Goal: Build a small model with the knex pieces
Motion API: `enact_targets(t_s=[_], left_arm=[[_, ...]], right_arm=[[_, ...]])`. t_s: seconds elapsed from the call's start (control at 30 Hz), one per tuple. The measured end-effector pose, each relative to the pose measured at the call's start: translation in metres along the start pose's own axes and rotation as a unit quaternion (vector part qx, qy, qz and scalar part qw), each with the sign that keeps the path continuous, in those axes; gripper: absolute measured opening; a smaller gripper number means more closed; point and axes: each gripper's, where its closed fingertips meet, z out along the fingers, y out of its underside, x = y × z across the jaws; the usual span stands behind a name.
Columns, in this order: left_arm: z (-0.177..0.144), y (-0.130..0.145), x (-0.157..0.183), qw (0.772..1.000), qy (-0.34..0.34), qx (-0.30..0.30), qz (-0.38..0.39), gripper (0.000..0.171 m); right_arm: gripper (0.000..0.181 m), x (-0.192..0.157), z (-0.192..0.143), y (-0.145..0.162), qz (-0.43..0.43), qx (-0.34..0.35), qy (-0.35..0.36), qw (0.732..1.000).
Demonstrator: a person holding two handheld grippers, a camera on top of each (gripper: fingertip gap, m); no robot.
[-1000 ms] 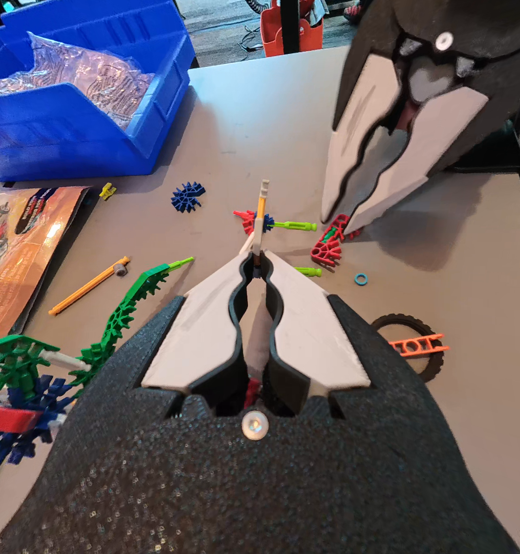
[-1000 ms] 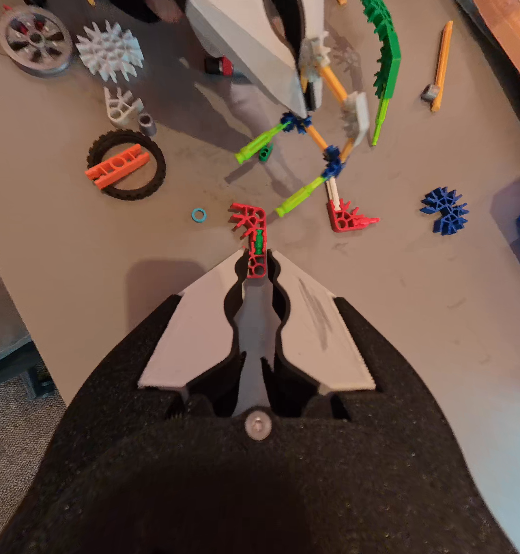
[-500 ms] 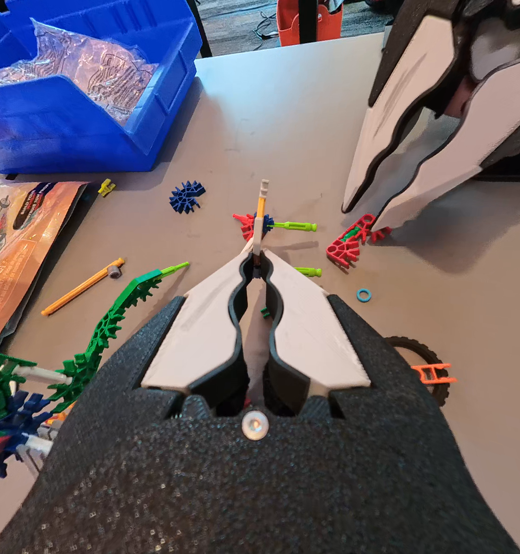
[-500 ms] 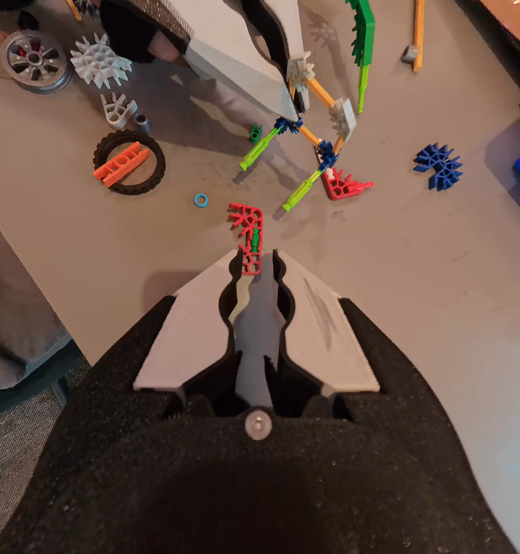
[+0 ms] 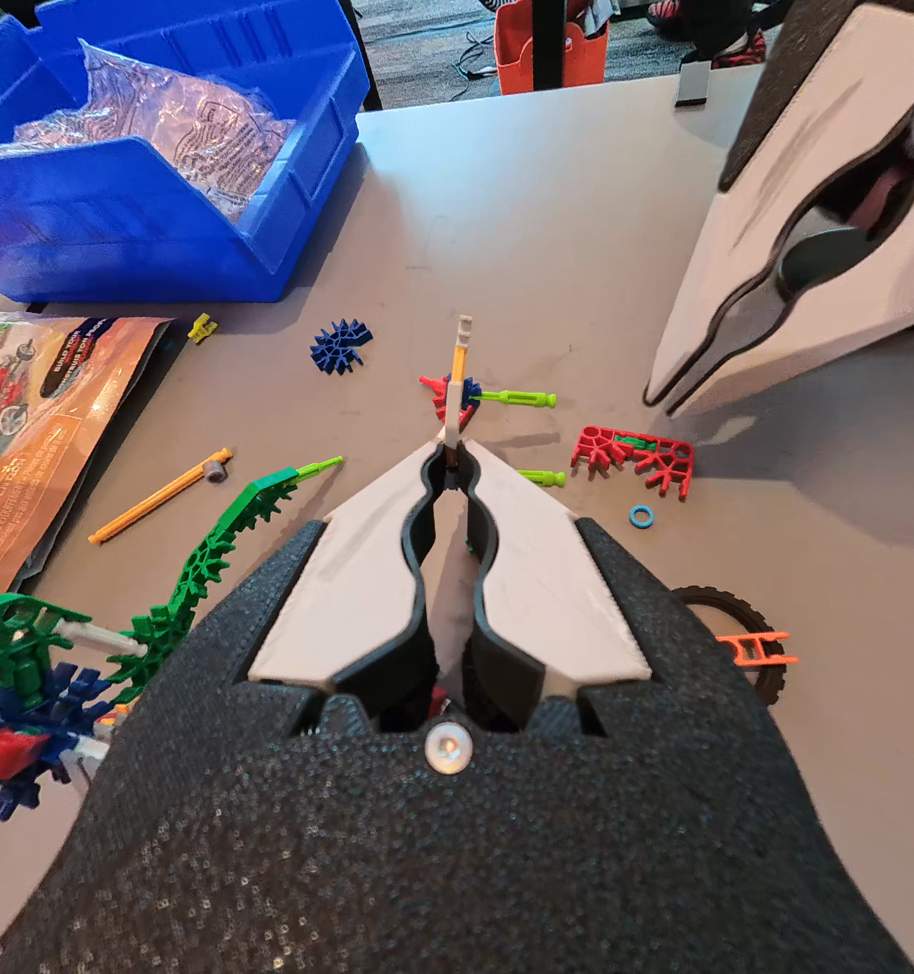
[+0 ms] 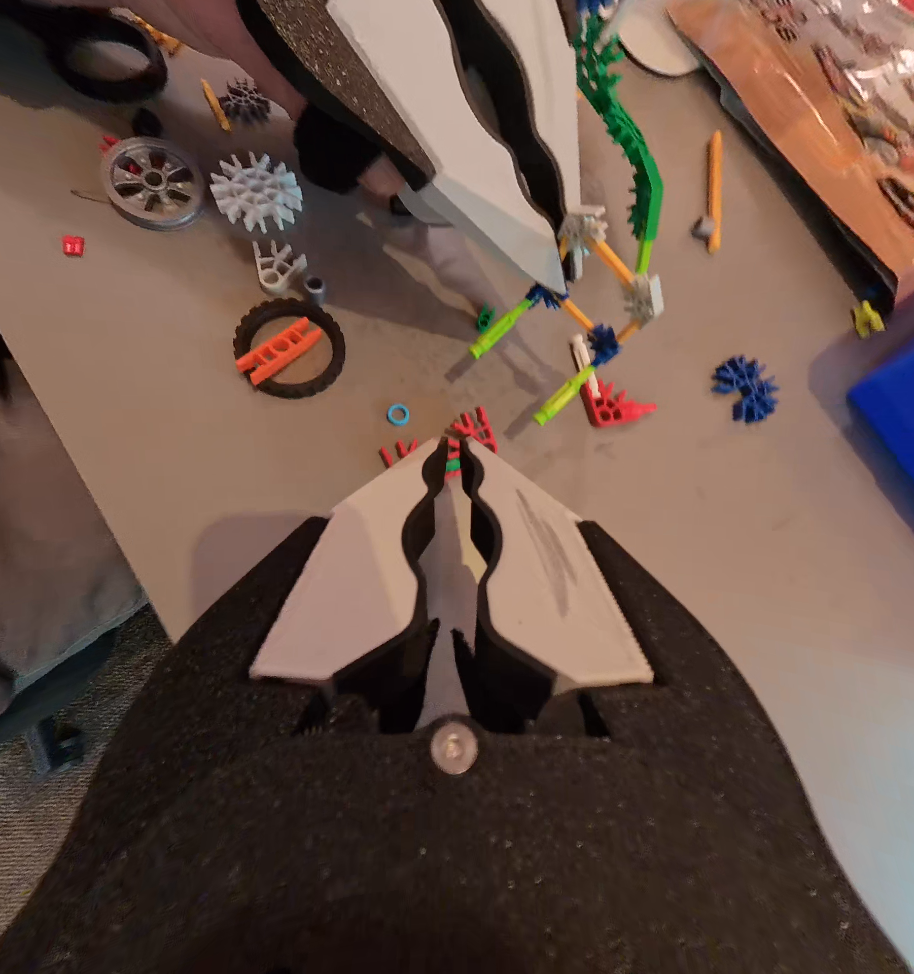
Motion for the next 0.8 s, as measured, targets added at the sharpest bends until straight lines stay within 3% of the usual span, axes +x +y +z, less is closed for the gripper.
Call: enact_targets(t_s=[0.1,0.3,0.4,0.5,0.63,0.8], left_arm=[[-0.002,0.0,-0.004,1.0,-0.004,0.004,-0.007,0.002],[-0.004,0.002,-0.008,1.0,-0.006,0.006,-0.017,0.002],[-0.005,0.002,-0.008,1.0,-0.008,0.006,-0.017,0.002],[-0.005,-0.001,-0.006,1.0,-0.003,0.01,-0.023,0.002],[-0.001,0.0,-0.002,1.0,-0.001,0.006,-0.02,0.002],[0.001,0.001,-0.005,1.0,-0.014,0.002,-0.023,0.002]], right_arm=[[0.005,0.004,0.013,-0.001,-0.019,-0.012,-0.01,1.0],[0.0,0.004,0.027,0.01,0.024,-0.048,-0.048,0.997],[0.004,0.006,0.017,0.001,0.044,-0.009,-0.054,0.998],[0.018,0.003,0.011,0.008,0.006,-0.004,-0.055,0.998],[0.02,-0.01,0.017,0.015,-0.048,-0.016,-0.065,0.997],[0.012,0.011,0.012,0.027,0.039,-0.042,-0.007,0.998]])
